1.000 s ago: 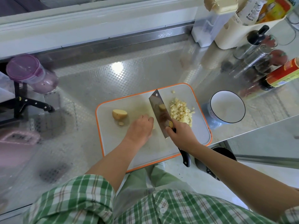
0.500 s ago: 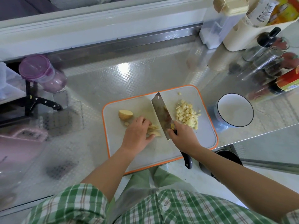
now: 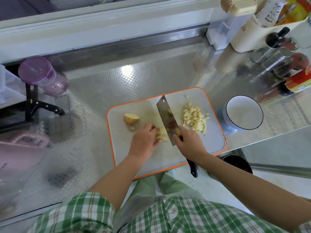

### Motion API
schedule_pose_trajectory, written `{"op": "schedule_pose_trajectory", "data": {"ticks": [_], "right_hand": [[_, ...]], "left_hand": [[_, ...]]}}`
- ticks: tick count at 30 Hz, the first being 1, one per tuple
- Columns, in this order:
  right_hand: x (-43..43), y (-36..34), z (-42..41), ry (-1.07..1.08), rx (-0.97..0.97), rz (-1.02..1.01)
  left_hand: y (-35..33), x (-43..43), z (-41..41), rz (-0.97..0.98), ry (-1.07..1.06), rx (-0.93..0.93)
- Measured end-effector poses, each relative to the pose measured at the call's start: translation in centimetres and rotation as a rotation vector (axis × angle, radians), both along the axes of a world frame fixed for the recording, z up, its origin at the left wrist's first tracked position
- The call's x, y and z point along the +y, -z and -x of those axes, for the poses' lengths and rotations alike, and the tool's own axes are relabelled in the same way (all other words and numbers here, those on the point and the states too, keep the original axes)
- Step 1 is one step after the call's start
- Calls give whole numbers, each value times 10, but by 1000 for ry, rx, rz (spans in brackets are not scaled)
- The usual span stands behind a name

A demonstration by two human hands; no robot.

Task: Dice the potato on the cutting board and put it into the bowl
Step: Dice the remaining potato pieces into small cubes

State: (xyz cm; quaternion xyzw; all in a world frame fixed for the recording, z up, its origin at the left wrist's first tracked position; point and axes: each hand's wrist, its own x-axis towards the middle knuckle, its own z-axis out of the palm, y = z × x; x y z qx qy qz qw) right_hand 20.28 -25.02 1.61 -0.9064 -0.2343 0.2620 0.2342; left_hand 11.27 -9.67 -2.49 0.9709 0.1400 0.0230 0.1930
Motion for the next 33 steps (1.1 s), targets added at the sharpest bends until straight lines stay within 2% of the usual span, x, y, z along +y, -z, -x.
{"op": "schedule_pose_trajectory", "data": {"ticks": [10,17,33], "right_hand": [[1,-2,2,17,-10,-3],[3,-3,2,-4,-28,11],[11,3,5,-63,-27,99]], "left_hand": [[0,-14,-13,13,-101,46],[2,-7,-4,74,-69,-31],[0,-8,-17,107,-97,96]]}}
